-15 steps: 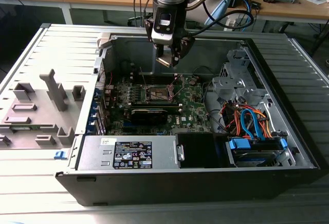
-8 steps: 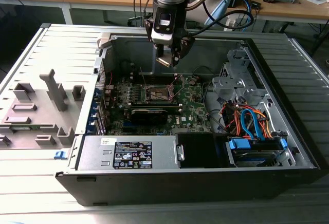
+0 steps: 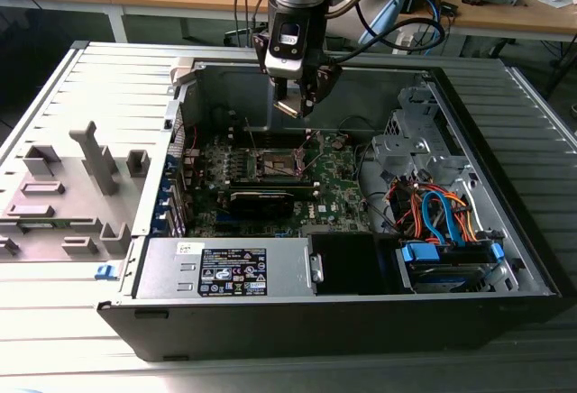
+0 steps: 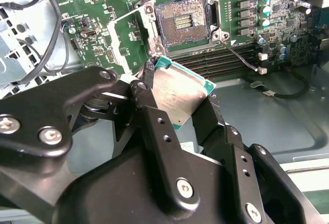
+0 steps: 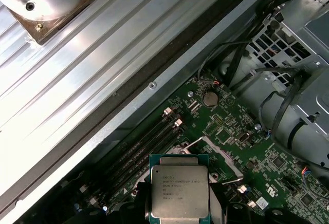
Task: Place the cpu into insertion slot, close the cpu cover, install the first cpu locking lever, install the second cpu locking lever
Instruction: 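Place the cpu into insertion slot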
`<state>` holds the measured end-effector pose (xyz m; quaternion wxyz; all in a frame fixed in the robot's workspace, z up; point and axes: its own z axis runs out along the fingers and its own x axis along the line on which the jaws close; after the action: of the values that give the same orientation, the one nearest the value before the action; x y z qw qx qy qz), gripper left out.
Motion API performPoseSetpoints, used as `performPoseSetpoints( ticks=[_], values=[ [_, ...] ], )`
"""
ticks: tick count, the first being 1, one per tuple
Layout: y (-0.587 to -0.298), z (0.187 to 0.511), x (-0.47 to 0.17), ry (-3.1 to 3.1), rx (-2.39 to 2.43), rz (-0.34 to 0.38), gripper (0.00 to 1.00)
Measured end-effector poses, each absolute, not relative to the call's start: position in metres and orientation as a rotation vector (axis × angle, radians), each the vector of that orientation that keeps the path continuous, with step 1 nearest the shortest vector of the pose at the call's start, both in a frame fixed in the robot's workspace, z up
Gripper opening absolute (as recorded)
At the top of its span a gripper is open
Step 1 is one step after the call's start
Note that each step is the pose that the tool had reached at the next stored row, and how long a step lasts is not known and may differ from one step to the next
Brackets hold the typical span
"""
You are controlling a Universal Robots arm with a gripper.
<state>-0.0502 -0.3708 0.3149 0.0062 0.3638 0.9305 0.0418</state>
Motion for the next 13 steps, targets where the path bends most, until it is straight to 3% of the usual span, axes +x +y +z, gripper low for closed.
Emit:
performPoseSetpoints(
  ticks=[13],
  values=[
    [-0.3708,0.3148,-0.0502,2.907,1.15,0.131,0.54]
  ],
)
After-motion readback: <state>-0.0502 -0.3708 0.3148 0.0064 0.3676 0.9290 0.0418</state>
